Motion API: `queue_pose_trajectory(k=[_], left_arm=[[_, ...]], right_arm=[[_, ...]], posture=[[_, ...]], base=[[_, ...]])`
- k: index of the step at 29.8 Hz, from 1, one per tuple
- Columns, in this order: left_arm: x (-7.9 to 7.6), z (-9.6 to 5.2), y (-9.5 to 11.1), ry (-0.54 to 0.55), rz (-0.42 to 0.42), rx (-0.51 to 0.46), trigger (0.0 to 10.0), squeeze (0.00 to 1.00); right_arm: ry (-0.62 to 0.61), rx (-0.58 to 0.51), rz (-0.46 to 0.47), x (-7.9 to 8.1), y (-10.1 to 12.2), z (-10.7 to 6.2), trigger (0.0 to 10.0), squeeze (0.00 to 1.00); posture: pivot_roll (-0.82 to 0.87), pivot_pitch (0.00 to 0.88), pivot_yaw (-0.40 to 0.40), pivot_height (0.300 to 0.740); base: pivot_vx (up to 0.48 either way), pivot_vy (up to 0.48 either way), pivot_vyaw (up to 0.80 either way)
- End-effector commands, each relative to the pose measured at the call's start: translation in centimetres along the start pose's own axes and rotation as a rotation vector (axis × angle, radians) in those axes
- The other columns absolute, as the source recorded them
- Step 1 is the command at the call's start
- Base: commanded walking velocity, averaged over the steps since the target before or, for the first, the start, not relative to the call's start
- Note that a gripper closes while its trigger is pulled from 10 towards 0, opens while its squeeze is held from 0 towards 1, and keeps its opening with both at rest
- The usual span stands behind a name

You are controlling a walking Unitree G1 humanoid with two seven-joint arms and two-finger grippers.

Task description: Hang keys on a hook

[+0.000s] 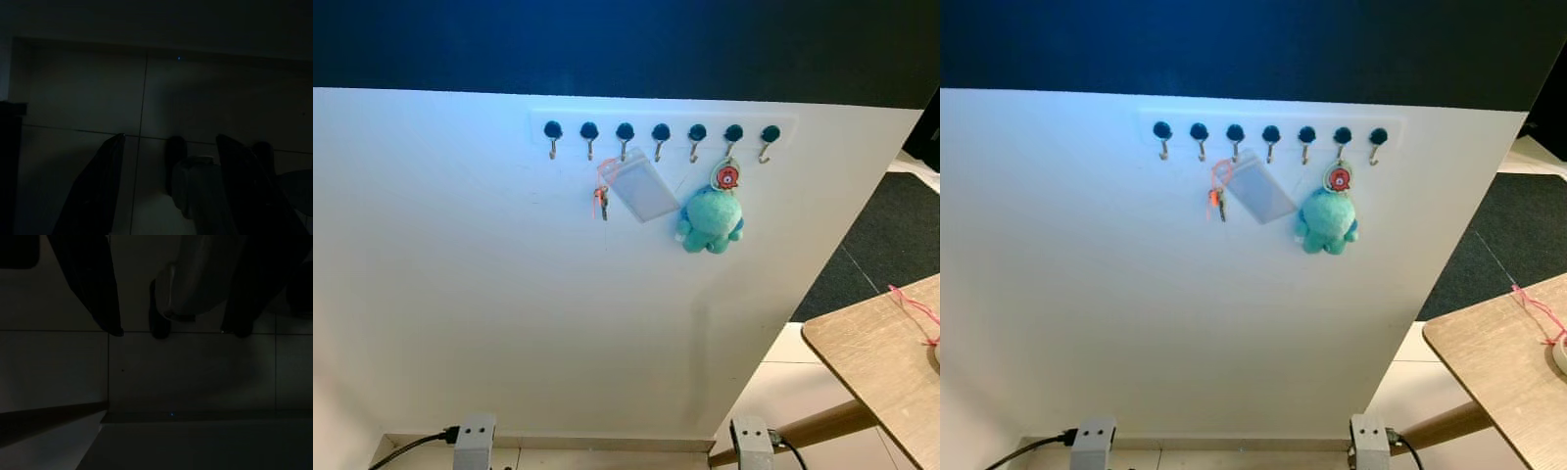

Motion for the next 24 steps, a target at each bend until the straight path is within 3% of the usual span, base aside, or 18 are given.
queue_pose_trajectory(k=[1,10,17,24], left_arm=[[-0.7,0.1,0.0,-0.013,-0.009,0.011,10.0,0.00],[-0.6,0.2,0.3,-0.014,-0.007,0.010,10.0,0.00],[-0.4,0.2,0.5,-0.016,0.011,0.016,10.0,0.00],[-0.3,0.2,0.3,-0.017,0.023,0.018,10.0,0.00]], right_arm=[[0.001,0.006,0.006,0.2,-0.1,0.0,10.0,0.00],[0.007,-0.006,0.007,0.3,0.3,0.1,10.0,0.00],[-0.007,-0.003,0.014,-0.9,0.2,-0.1,10.0,0.00],[-0.014,0.013,0.020,-0.7,-0.2,-0.1,10.0,0.00]], posture=[[0.05,0.000,-0.012,0.740],[0.05,0.000,-0.010,0.740],[0.05,0.000,-0.003,0.740],[0.05,0.000,0.000,0.740]], base=[[0.000,0.000,0.00],[0.000,0.000,0.00],[-0.340,0.000,0.00],[-0.417,0.000,0.00]])
Point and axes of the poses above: a point about 5 cm out from each wrist's last joint towards the gripper, its own z axis pointing out of the wrist towards the gripper, its own y axis along the axis of the wrist's last joint, x = y × z, the point moved 2 cm from there along z, pointing out of the wrist towards the gripper, and after that the axes turned 4 degrees about z, right-handed, at the moved point
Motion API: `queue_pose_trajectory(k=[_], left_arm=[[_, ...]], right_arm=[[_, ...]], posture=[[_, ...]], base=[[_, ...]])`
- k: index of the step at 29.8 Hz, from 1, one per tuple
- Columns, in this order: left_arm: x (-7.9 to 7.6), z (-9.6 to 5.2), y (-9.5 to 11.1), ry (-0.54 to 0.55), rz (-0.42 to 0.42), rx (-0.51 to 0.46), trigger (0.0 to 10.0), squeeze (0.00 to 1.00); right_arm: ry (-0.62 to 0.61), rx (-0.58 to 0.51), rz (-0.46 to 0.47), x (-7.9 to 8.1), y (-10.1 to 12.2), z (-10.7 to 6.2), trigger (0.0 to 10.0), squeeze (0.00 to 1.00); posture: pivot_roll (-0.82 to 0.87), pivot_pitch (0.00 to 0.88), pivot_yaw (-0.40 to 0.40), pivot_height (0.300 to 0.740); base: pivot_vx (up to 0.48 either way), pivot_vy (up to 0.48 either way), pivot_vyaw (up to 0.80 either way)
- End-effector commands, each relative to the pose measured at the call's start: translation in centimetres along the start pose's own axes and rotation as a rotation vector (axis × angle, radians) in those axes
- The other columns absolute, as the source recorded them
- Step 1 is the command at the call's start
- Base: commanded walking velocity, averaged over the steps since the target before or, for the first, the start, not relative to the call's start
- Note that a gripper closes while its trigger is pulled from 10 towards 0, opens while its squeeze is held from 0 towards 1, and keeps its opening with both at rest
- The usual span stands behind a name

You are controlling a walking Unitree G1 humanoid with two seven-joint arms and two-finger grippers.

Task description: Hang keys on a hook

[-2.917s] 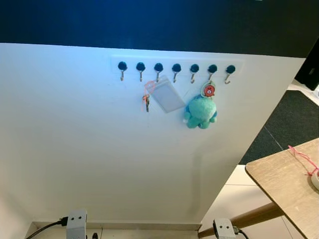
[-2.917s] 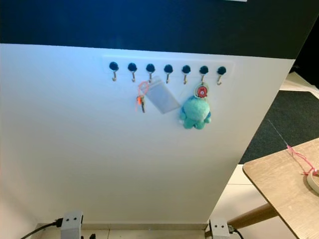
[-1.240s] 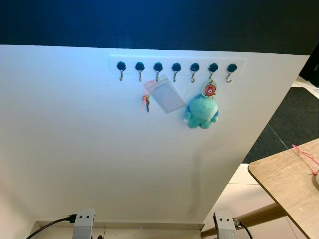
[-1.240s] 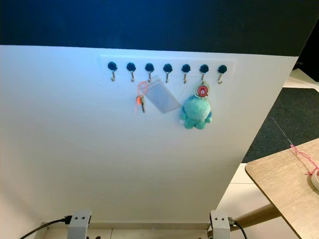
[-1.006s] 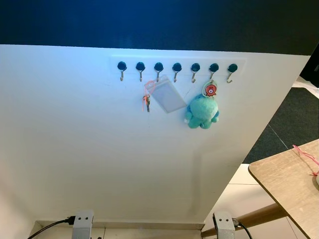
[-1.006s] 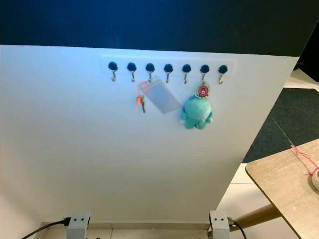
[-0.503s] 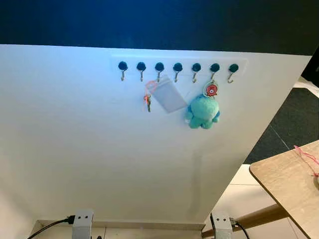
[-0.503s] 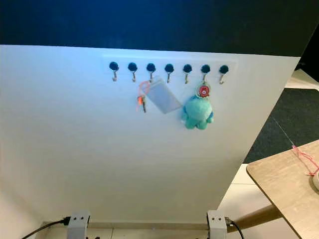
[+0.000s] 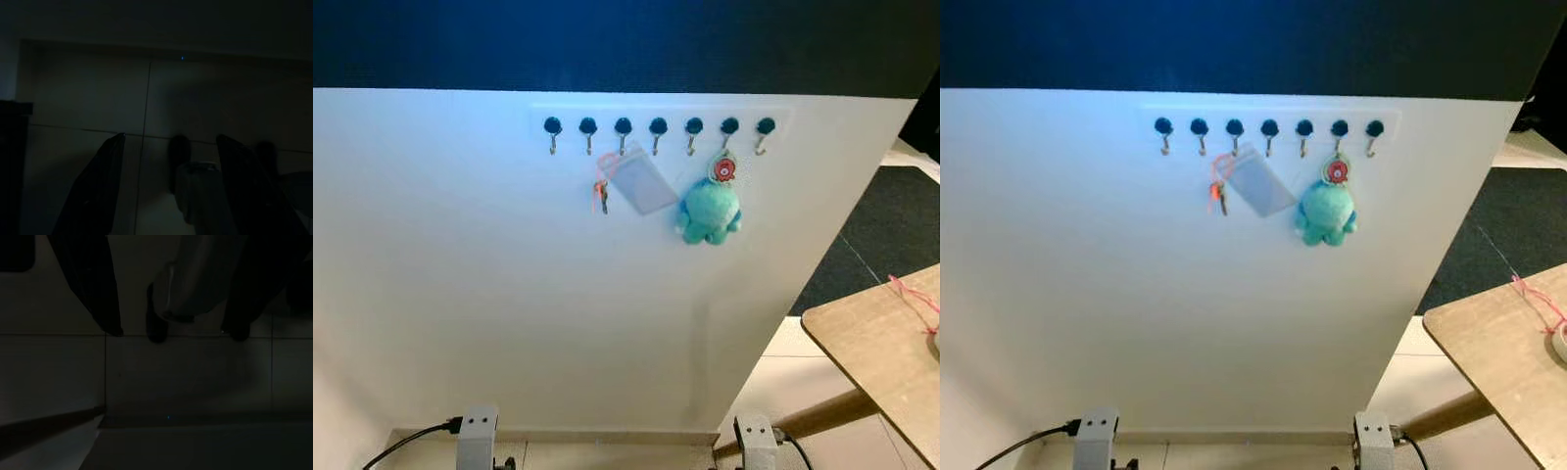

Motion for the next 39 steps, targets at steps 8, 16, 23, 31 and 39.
queue_pose_trajectory(k=[8,16,23,31,39], left_arm=[[0.3,-0.2,-0.8,-0.005,0.009,0.019,10.0,0.00],[0.5,-0.2,-0.7,-0.007,0.020,0.014,10.0,0.00],[0.4,-0.2,-0.6,-0.022,0.049,0.018,10.0,0.00],[0.3,-0.2,-0.5,-0.041,0.084,0.018,10.0,0.00],[0.4,-0.2,-0.7,-0.034,0.116,0.023,10.0,0.00]], right_arm=[[-0.005,0.021,0.022,0.3,-0.8,-0.1,10.0,0.00],[-0.004,0.019,0.025,0.4,-0.8,-0.1,10.0,0.00],[-0.006,0.019,0.028,0.7,-0.5,0.1,10.0,0.00],[0.011,0.003,0.026,3.2,1.0,0.8,10.0,0.00],[0.032,-0.008,0.026,5.5,1.1,1.0,10.0,0.00]], posture=[[0.05,0.000,0.002,0.740],[0.05,0.000,0.005,0.740],[0.04,0.000,0.007,0.740],[0.04,0.000,0.008,0.740],[0.04,0.000,0.012,0.740]], base=[[-0.420,0.000,0.00],[-0.420,0.000,0.00],[-0.171,0.000,0.00],[0.000,-0.057,0.00],[0.000,-0.417,0.00]])
Point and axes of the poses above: a point about 5 cm out from each wrist's last joint towards the gripper, its own z axis pointing out of the wrist towards the gripper, its own y axis along the axis of the wrist's last joint, x = y × z, the point moved 2 cm from there along z, pointing out of the wrist towards the gripper, and after that the axes turned 4 degrees about z, right-handed, at the moved point
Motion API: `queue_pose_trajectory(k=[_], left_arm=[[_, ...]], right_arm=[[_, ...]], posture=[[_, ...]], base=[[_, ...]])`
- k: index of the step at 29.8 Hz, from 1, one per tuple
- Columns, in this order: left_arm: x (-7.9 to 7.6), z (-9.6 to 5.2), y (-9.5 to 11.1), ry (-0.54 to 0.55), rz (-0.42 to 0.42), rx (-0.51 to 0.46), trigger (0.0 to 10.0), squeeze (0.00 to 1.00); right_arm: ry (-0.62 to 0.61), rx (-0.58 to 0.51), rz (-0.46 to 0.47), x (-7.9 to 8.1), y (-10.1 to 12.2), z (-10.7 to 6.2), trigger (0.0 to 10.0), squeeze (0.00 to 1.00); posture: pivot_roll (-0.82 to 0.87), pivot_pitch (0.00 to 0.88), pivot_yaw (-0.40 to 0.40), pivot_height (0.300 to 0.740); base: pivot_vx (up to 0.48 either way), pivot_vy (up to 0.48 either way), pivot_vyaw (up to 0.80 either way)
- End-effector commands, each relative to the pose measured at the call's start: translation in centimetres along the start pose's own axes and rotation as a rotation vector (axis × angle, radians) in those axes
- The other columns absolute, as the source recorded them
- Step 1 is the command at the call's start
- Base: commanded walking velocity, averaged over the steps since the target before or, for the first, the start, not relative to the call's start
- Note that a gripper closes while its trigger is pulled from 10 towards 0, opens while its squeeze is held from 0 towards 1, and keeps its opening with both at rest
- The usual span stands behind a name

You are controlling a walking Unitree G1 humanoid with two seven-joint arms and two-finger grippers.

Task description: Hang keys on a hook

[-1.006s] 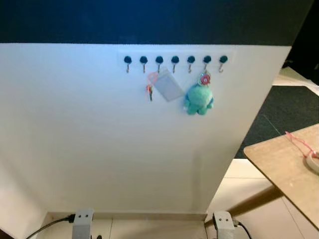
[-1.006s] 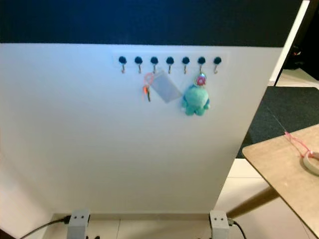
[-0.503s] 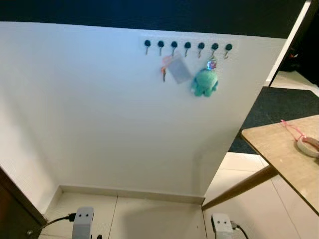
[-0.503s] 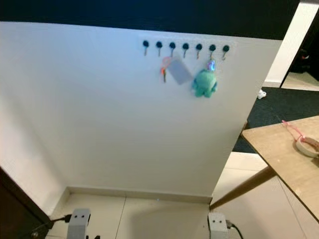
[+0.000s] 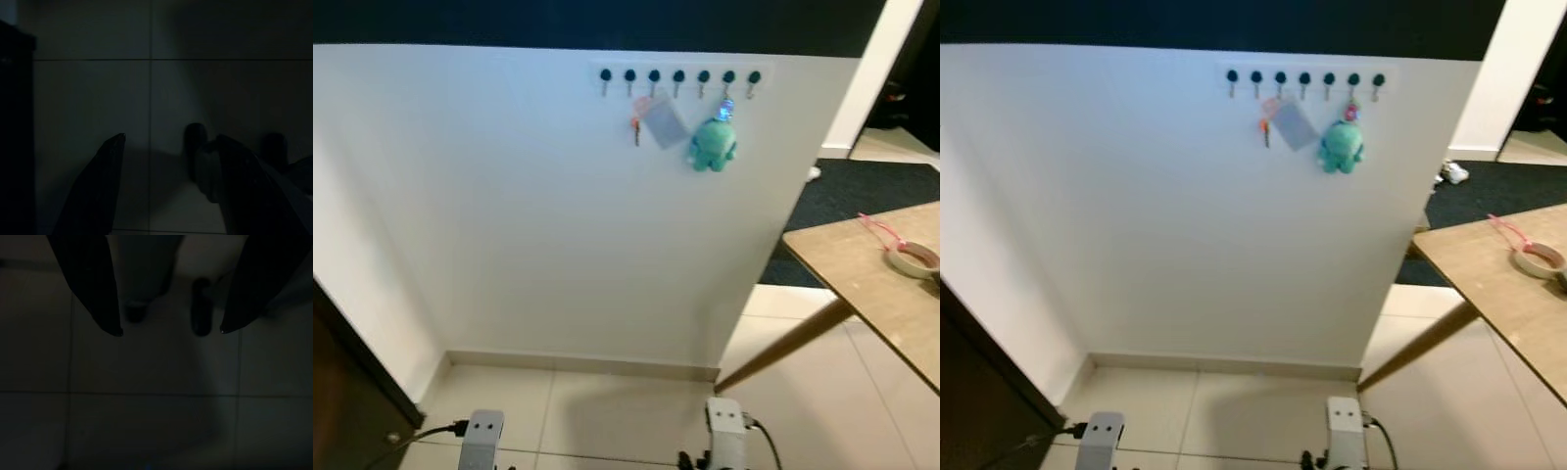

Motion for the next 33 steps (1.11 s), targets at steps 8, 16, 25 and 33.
queue_pose_trajectory(k=[8,16,25,33], left_arm=[[0.7,-0.2,-0.4,0.025,-0.014,0.004,10.0,0.00],[0.6,-0.1,-0.2,0.032,-0.022,-0.008,10.0,0.00],[0.3,-0.1,-0.2,0.024,-0.041,-0.013,10.0,0.00],[0.3,-0.2,0.0,0.030,-0.076,-0.052,10.0,0.00]], right_arm=[[-0.005,-0.025,-0.009,1.2,0.7,0.2,10.0,0.00],[-0.006,-0.022,-0.009,0.5,0.7,0.1,10.0,0.00],[-0.010,-0.024,-0.014,0.1,0.7,0.1,10.0,0.00],[-0.010,-0.023,-0.019,0.0,0.6,0.1,10.0,0.00]], posture=[[0.04,0.000,0.010,0.740],[0.04,0.000,0.010,0.740],[0.04,0.000,0.008,0.740],[0.04,0.000,0.008,0.740]], base=[[0.000,0.000,0.00],[0.000,0.000,-0.69],[0.000,0.000,-0.80],[0.000,0.000,-0.80]])
Point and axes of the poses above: a point about 5 cm out from each wrist's last joint towards the gripper, its own z axis pointing out of the wrist towards the gripper, its own y axis along the axis of the wrist's last joint, x = y × z, the point moved 2 cm from there along z, pointing out of the wrist towards the gripper, and after that the axes turned 4 degrees about z, right-handed, at the moved point
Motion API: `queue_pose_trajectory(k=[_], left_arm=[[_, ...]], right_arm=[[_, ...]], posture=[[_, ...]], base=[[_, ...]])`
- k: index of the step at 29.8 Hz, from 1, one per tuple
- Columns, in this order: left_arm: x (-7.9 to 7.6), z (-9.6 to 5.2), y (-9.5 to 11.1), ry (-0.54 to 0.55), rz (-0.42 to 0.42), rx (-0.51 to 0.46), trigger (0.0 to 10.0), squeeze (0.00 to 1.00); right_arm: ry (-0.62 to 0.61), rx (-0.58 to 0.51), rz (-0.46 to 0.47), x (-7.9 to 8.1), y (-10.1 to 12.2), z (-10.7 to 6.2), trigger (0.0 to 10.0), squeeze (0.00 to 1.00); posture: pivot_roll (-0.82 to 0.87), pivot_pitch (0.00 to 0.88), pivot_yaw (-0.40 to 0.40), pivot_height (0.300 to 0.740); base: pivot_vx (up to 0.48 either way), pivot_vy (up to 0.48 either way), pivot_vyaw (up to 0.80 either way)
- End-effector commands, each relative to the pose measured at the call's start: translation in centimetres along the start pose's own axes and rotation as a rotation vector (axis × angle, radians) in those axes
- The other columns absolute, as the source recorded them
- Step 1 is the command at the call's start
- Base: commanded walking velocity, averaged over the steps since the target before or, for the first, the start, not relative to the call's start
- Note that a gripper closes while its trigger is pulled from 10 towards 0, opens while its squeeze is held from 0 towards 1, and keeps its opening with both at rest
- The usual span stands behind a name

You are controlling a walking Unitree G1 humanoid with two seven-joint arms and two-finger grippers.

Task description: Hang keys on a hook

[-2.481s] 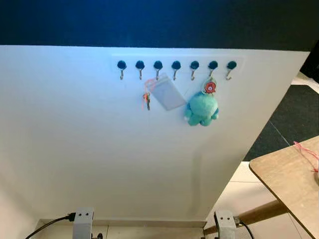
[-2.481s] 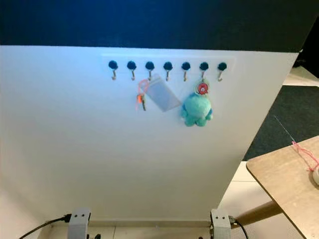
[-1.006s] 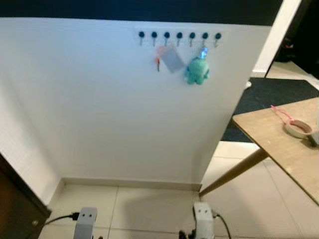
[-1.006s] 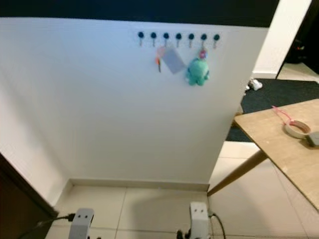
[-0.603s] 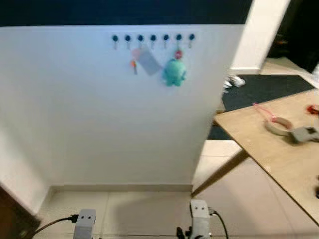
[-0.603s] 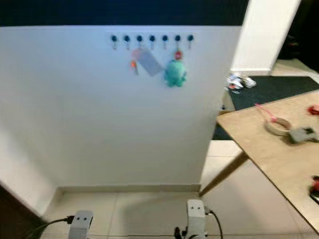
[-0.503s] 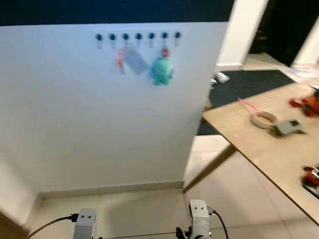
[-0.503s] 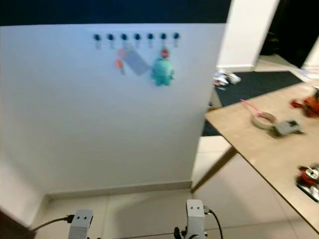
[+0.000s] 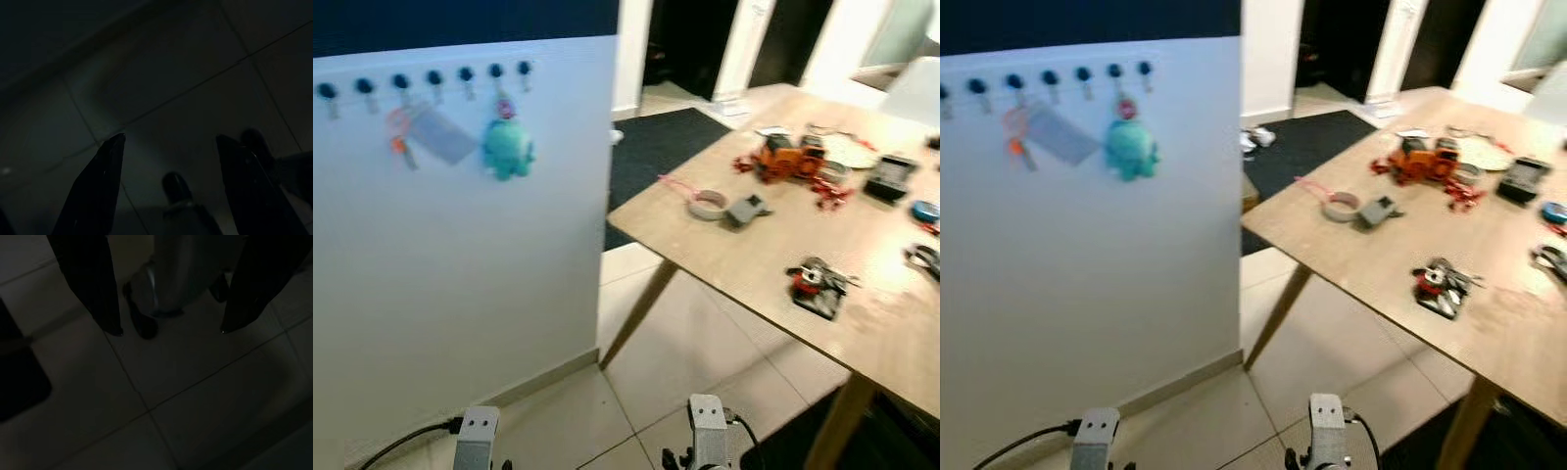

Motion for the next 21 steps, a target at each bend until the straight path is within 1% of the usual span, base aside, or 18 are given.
queue_pose_trajectory(k=[1,7,15,21], left_arm=[[-0.18,-0.13,-0.58,-0.004,-0.018,0.008,10.0,0.00],[0.18,-0.14,-0.18,0.015,-0.046,-0.022,10.0,0.00],[-0.16,-0.04,0.17,0.018,-0.060,-0.038,10.0,0.00],[-0.14,-0.07,0.24,0.019,-0.069,-0.050,10.0,0.00]], right_arm=[[-0.007,-0.002,0.003,-0.24,-0.09,-0.05,10.0,0.00],[-0.006,-0.002,0.002,-0.26,-0.16,-0.07,10.0,0.00],[-0.003,-0.005,0.000,-0.28,-0.26,-0.11,10.0,0.00],[0.000,-0.009,-0.003,-0.25,-0.29,-0.13,10.0,0.00]], posture=[[0.04,0.000,0.008,0.740],[0.04,0.000,0.008,0.740],[0.04,0.000,0.009,0.740],[0.04,0.000,0.009,0.740]], base=[[0.000,0.000,-0.80],[0.000,0.000,-0.80],[0.000,0.000,-0.80],[0.000,0.000,-0.80]])
Point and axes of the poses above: a point about 5 cm out from each wrist's last joint towards the gripper, its own z axis pointing out of the wrist towards the gripper, its own y axis along the axis of the wrist's last joint, x = y × z, the point moved 2 cm from there along z, pointing out of the wrist towards the gripper, and after that the axes turned 4 degrees about z, right-handed, at the moved point
